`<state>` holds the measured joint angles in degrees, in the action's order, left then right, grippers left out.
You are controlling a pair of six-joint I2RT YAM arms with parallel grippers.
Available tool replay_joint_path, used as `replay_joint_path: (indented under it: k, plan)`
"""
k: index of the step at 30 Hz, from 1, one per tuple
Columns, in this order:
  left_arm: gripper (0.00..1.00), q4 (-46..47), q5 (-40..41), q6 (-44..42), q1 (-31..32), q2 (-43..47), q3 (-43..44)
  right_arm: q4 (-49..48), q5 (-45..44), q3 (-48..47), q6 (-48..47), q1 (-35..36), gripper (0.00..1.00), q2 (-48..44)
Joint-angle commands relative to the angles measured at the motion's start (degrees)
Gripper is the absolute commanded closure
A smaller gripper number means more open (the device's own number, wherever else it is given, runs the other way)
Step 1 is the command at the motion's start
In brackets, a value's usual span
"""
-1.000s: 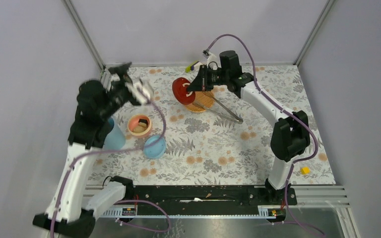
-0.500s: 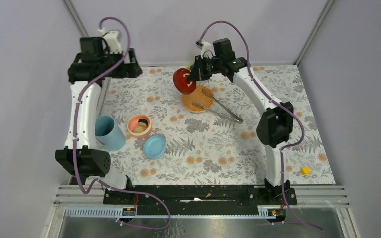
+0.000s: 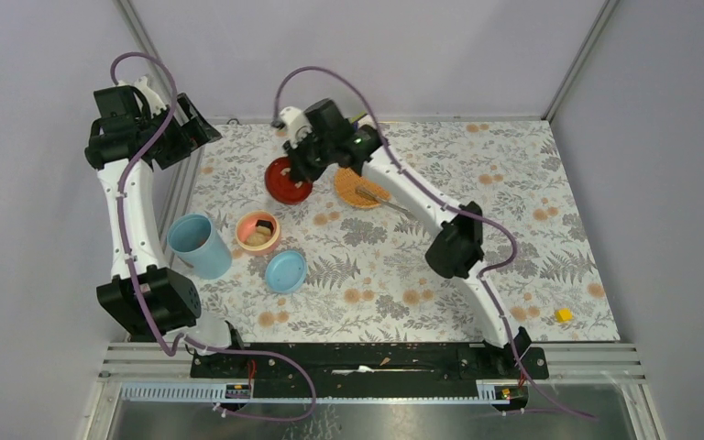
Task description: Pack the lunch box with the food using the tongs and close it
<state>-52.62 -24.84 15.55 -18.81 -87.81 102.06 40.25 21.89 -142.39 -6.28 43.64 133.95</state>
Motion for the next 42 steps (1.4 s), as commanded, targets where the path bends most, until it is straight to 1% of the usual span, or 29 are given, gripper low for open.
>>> replay_joint_path:
  k: [1,7,13,16,27,34,42]
  plan:
    - [0.01,5.6,-0.3,4.7,-1.1,4.1,-3.7,0.0,-7.6,-4.8,-6.4,5.0,1.0,2.8]
    - [0.01,6.9,-2.3,6.3,-2.8,4.5,-4.9,-4.2,-10.3,-4.9,-7.3,9.4,1.0,6.3]
    - [0.01,7.4,-3.7,7.0,-3.9,4.8,-6.1,-8.2,-11.3,-5.2,-7.4,12.1,1.0,10.1]
    - [0.01,7.4,-4.2,6.9,-4.6,5.1,-6.8,-10.1,-13.6,-5.6,-8.6,13.5,1.0,11.4]
    - [0.01,7.4,-7.2,7.3,-6.6,5.7,-7.6,-14.4,-24.1,-6.3,-19.2,18.4,1.0,15.7]
    - [0.01,7.4,-8.5,7.3,-7.2,7.1,-8.2,-16.2,-25.0,-5.6,-23.4,19.3,1.0,18.3]
    - [0.01,7.4,-9.4,7.2,-7.9,7.3,-9.6,-14.2,-26.5,-2.3,-28.7,19.8,1.0,19.7]
